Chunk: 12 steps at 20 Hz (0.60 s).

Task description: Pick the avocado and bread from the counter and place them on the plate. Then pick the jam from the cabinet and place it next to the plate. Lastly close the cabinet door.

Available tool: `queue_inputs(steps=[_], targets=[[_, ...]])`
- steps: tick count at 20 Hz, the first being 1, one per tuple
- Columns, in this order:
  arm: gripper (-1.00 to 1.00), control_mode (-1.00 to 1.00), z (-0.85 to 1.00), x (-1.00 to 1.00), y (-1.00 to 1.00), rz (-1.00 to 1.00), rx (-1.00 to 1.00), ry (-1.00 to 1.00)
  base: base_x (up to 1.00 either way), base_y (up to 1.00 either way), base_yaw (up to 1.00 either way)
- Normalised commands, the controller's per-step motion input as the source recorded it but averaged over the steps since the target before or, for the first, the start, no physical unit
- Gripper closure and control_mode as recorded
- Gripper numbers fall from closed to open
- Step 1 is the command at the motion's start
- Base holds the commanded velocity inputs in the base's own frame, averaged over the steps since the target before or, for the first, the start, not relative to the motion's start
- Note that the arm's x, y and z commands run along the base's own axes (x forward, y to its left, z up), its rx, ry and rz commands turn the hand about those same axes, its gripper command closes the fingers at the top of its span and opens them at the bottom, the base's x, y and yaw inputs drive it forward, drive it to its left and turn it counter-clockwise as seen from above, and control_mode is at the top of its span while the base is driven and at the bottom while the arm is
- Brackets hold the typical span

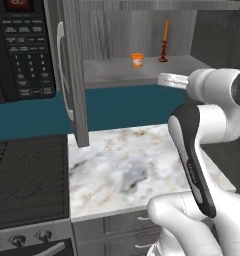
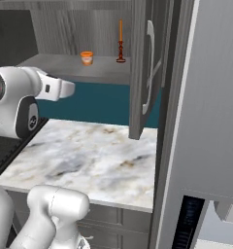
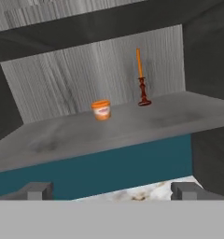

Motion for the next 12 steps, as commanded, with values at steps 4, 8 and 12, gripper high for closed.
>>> queue_inputs(steps=[4, 8, 12], targets=[[-1.0, -1.0, 0.0, 0.08, 0.04, 0.06, -0.08, 0.06, 0.0, 0.0, 0.0], [-1.0, -1.0, 0.0, 0.0, 0.06, 0.06, -0.09, 0.01, 0.0, 0.0, 0.0], [-1.0, -1.0, 0.01, 0.0, 0.02, 0.01, -0.03, 0.0, 0.0, 0.0, 0.0]])
